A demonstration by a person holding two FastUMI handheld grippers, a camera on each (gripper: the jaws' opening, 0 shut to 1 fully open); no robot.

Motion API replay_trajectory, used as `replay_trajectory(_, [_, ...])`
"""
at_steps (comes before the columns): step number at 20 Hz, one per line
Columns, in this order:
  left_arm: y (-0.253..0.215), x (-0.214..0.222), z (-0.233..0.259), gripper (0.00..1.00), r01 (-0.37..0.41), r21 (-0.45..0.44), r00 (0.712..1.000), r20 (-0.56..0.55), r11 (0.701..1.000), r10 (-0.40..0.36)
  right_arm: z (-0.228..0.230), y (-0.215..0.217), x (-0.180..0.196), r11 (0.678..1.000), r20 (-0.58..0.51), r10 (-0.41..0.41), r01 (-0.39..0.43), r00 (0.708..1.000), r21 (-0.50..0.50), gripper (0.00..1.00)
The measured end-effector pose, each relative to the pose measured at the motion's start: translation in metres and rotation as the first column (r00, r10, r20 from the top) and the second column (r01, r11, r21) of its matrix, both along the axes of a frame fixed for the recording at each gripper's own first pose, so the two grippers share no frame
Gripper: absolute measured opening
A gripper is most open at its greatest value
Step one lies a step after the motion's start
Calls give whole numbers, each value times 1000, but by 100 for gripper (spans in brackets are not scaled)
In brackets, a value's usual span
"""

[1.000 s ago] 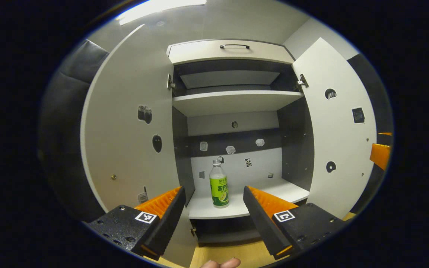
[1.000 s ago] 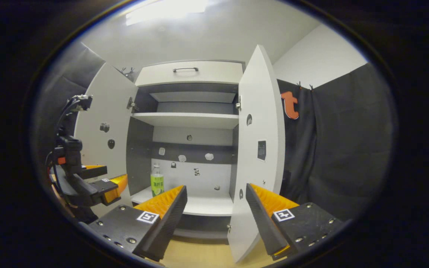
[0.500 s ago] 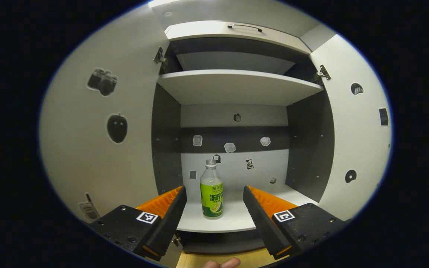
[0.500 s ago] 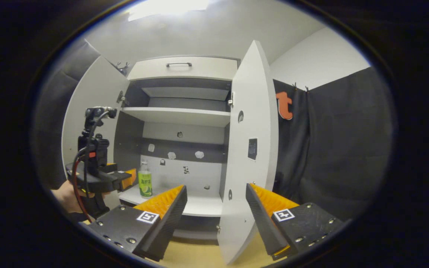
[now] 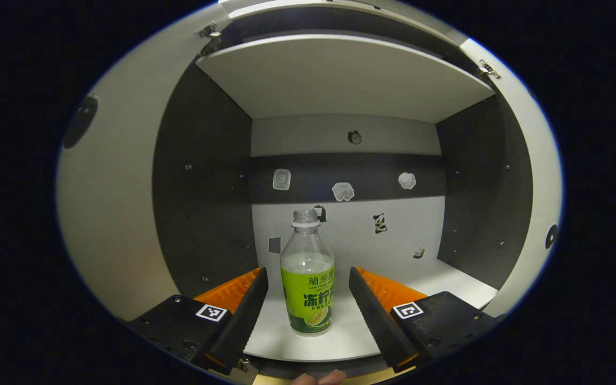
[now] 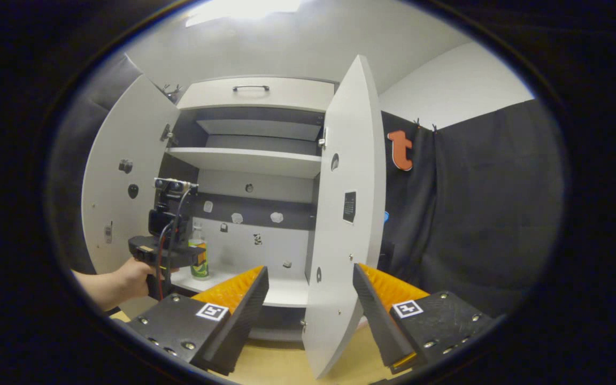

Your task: Grasp the bottle in the cabinet with the left hand and place it on the coaster, then close the right door with the right hand and the left door with the left hand.

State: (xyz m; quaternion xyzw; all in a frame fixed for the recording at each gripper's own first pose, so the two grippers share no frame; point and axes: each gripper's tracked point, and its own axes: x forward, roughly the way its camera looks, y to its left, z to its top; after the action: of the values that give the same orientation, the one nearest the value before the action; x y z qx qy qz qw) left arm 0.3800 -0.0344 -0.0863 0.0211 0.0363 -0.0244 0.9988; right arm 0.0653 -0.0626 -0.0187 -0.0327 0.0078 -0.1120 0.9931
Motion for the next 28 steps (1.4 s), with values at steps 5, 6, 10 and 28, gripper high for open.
replay_trajectory(5, [1,32,-28,96,-15,9,997,-82,1000,16,2,0,-17,1000,11,-17,17,1000,-3,93])
replay_trajectory(6, [3,39,-30,95,-22,25,996,-82,999,24,2,1,-21,1000,10,-17,17,1000,-10,93])
replay_trajectory(10, [18,45,-29,81,-52,49,995,-82,997,56,2,0,-39,999,-2,-31,31,1000,-25,93])
replay_trajectory(28, [31,-177,41,79,31,-111,998,-43,993,-36,6,38,-109,993,10,113,-114,994,43,94])
